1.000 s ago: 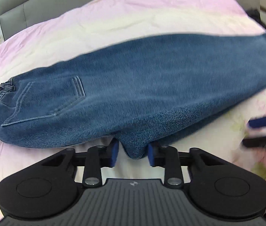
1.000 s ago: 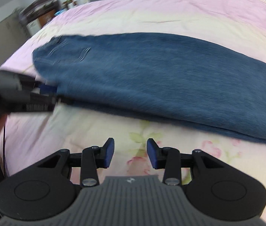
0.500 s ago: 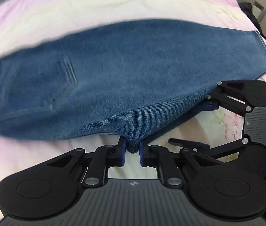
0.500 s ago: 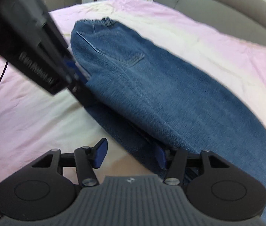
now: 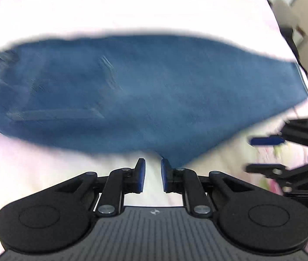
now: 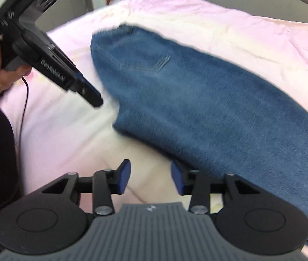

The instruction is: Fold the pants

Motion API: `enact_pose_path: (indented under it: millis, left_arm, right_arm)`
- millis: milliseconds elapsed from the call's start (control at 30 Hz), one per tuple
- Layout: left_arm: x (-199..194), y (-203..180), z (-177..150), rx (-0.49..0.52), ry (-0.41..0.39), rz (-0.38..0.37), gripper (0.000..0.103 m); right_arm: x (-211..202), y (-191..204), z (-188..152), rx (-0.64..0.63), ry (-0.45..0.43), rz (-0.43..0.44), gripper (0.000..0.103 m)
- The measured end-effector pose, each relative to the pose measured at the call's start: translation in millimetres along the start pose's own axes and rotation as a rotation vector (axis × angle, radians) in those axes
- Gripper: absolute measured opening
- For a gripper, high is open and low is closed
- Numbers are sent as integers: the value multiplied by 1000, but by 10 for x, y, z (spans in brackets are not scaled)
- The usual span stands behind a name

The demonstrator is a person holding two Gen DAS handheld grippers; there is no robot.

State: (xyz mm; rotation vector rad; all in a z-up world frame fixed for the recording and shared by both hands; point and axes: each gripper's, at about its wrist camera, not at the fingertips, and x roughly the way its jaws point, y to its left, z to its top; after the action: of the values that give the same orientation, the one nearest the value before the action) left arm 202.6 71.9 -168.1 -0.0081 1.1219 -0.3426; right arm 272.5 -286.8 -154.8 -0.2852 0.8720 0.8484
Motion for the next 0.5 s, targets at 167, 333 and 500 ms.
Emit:
enact_pose_path:
  millis: [167, 333, 500]
  left_arm:
    - [13, 461, 355, -26, -80, 202, 21]
    - [298, 886, 481, -106, -57, 281, 21]
    - [481, 1171, 597, -189, -65, 298, 6]
  right_arm:
    - [131, -463, 286, 115, -13, -133, 36]
    - [553, -943, 368, 218, 63, -213, 35]
    - [847, -1177, 452, 219, 72, -269, 34]
